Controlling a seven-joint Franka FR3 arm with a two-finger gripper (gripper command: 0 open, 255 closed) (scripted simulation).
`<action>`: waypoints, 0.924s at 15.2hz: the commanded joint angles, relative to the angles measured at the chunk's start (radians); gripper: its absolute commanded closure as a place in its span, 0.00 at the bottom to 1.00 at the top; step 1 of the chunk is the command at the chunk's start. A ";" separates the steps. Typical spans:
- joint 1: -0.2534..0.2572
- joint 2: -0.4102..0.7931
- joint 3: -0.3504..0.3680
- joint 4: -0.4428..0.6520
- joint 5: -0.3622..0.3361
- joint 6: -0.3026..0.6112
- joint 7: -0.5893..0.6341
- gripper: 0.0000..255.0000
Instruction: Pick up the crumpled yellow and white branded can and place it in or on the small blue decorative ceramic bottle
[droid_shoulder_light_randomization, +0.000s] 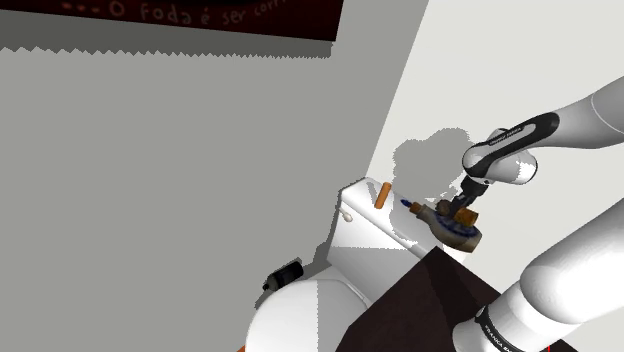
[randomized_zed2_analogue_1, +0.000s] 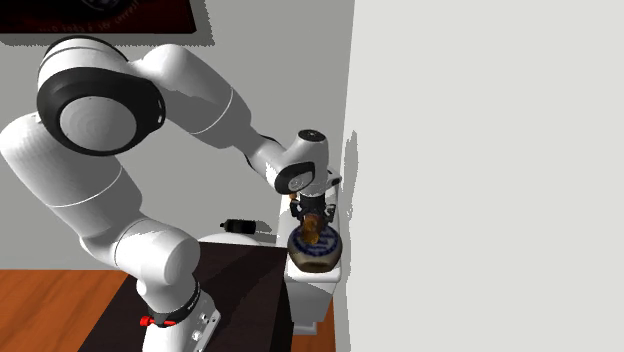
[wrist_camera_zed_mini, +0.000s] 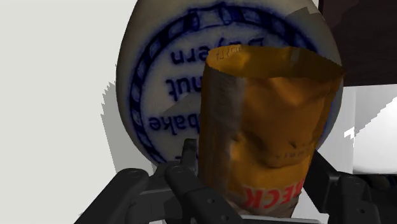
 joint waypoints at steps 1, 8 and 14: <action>0.002 0.005 0.000 -0.002 0.004 0.006 -0.002 1.00; 0.002 0.005 0.000 -0.002 0.004 0.006 -0.002 0.00; -0.013 -0.076 0.012 0.012 -0.061 -0.079 0.046 0.00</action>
